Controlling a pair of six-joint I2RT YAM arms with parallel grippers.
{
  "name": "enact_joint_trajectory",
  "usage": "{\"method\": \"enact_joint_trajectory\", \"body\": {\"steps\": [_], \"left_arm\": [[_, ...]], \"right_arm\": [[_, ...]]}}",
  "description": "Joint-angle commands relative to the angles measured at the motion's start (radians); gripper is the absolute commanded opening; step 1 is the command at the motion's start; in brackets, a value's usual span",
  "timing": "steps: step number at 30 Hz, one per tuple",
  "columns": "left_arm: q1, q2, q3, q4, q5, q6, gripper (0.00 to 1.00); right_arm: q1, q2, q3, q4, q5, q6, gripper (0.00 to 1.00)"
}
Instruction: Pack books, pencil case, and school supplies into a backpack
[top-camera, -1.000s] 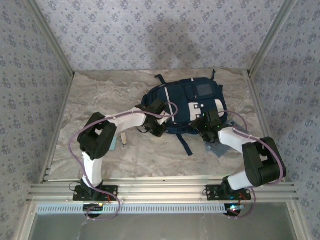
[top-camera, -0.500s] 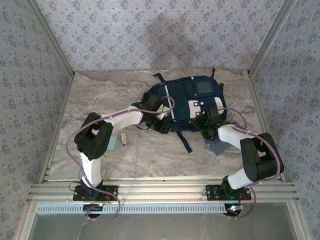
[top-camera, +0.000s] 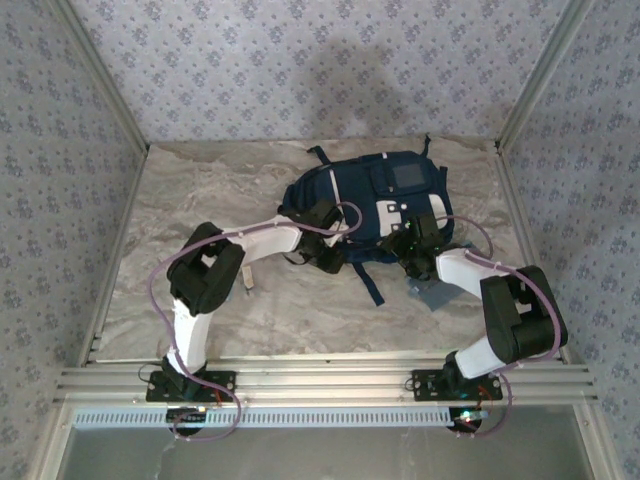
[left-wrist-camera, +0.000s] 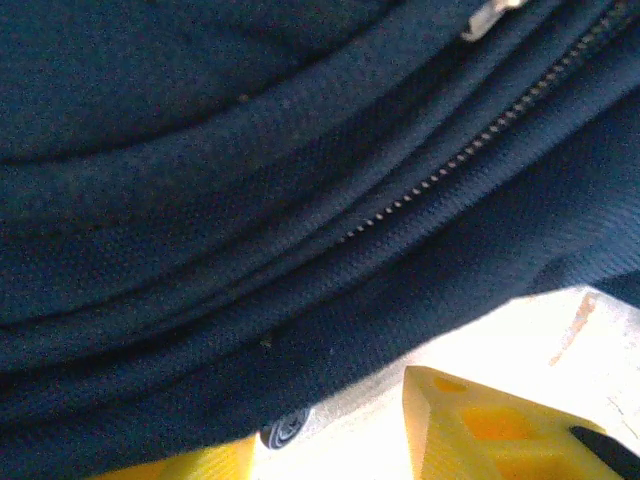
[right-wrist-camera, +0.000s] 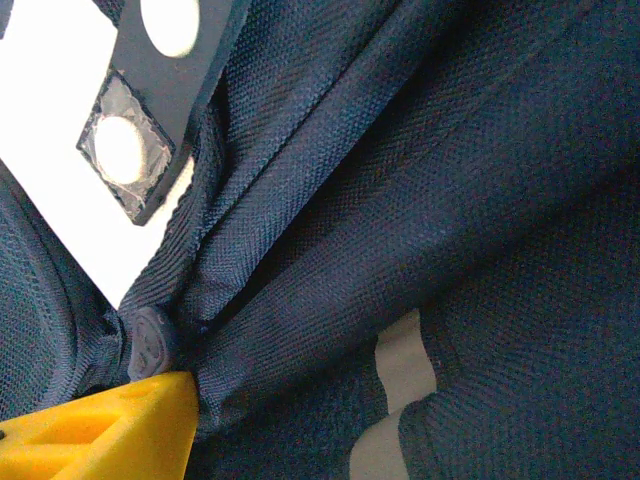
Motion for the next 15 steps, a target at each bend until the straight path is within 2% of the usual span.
{"method": "enact_joint_trajectory", "body": {"steps": [1, 5, 7, 8, 11, 12, 13, 15], "left_arm": [[-0.013, 0.055, 0.017, -0.056, -0.081, -0.002, 0.36], [-0.012, 0.064, 0.015, -0.070, -0.110, -0.009, 0.12], [-0.013, 0.053, 0.010, -0.068, -0.113, -0.012, 0.03], [-0.012, 0.045, 0.012, -0.068, -0.117, -0.014, 0.00], [-0.012, 0.013, 0.010, -0.069, -0.120, -0.011, 0.00], [-0.009, 0.003, 0.011, -0.073, -0.123, -0.010, 0.00], [-0.005, -0.008, 0.011, -0.082, -0.127, -0.008, 0.00], [0.010, -0.028, 0.008, -0.097, -0.122, -0.006, 0.00]], "right_arm": [[-0.005, 0.007, 0.009, 0.030, -0.002, 0.003, 0.70], [-0.005, 0.007, 0.005, 0.033, 0.002, 0.003, 0.70], [-0.006, 0.012, 0.002, 0.034, 0.012, 0.002, 0.70], [-0.006, 0.015, 0.001, 0.034, 0.019, 0.000, 0.70], [-0.010, 0.035, 0.008, 0.038, 0.055, -0.003, 0.67], [-0.012, 0.042, 0.008, 0.045, 0.062, -0.005, 0.63], [-0.015, 0.046, 0.009, 0.055, 0.071, -0.008, 0.55], [-0.021, 0.054, 0.008, 0.076, 0.085, -0.005, 0.32]]}}
